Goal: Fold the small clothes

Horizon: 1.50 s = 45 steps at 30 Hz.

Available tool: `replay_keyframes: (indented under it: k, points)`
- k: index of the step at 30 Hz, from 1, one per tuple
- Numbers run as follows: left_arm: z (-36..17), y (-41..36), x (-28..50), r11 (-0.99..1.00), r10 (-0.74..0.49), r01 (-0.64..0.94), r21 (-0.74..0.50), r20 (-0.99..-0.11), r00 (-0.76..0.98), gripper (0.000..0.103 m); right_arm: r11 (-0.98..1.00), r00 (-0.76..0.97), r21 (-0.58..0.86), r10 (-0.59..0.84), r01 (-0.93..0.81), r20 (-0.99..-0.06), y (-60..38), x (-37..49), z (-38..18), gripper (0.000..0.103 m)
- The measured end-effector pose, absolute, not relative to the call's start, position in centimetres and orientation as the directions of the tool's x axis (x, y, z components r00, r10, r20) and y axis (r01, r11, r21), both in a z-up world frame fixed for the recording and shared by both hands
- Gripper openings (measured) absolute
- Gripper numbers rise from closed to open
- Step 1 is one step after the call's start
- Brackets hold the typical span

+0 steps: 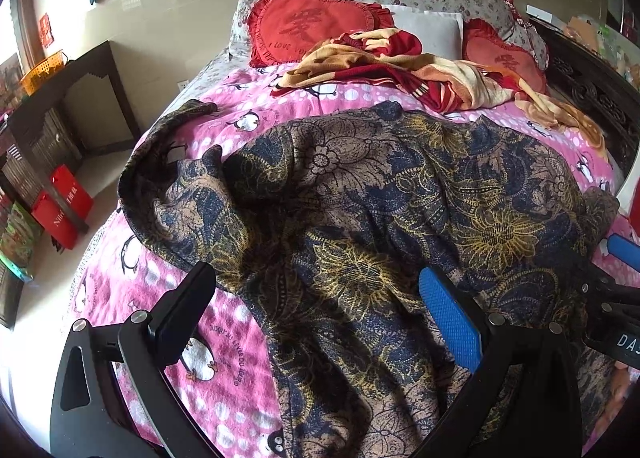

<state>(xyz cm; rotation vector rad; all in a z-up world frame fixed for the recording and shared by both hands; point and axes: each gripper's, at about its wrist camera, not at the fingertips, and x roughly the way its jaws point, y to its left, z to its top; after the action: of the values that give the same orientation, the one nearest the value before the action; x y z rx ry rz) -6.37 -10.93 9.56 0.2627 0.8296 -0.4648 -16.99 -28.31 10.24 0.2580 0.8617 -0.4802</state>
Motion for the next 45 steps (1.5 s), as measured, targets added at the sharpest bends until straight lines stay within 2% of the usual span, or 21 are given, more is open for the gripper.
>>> replay_keyframes:
  k: [45]
  points:
    - [8.4, -11.2, -5.3, 0.874, -0.270, 0.483, 0.055, -0.772, 0.576, 0.102, 0.868, 0.510, -0.002, -0.294, 0.497, -0.808, -28.3, -15.7, 8.4, 0.103]
